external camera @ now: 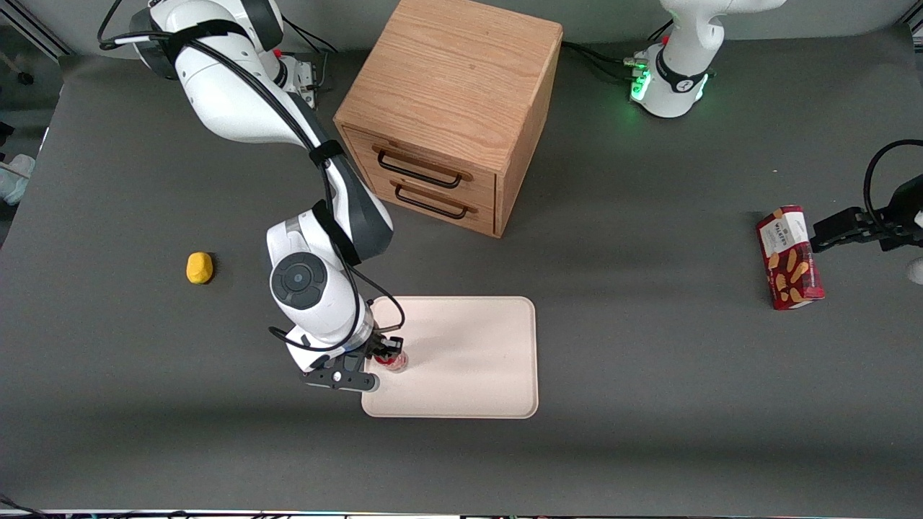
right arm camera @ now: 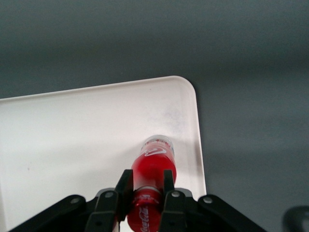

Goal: Place coke bottle on tray
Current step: 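Lower the bottle onto the tray and open the right gripper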

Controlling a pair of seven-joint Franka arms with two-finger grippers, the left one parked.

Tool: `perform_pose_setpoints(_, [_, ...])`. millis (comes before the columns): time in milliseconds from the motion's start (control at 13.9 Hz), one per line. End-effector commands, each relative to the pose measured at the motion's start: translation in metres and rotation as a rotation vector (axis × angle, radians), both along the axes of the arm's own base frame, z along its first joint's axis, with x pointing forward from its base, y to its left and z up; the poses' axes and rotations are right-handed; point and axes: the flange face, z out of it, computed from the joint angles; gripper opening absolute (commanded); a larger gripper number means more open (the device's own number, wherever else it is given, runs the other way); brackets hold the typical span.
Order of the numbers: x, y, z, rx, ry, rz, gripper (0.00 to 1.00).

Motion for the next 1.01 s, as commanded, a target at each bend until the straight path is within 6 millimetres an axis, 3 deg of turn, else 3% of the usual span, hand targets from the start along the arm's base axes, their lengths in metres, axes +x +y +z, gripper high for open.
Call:
perform_pose_setpoints(0, [-0.005,-0.001,0.004,-0.008,-0.004,0.000,0.69])
perform_pose_setpoints(72, [-0.005,-0.001,0.004,-0.008,-0.004,-0.003,1.00])
perform_pose_setpoints(574, [-0.008,0.002,0.010,-0.008,-0.001,-0.005,1.00])
perform_pose_setpoints(718, [-0.015,-0.001,0.031,-0.019,0.038,-0.007,1.00])
perform_pose_setpoints(933, [-0.032,-0.004,0.085,-0.016,0.070,-0.013,1.00])
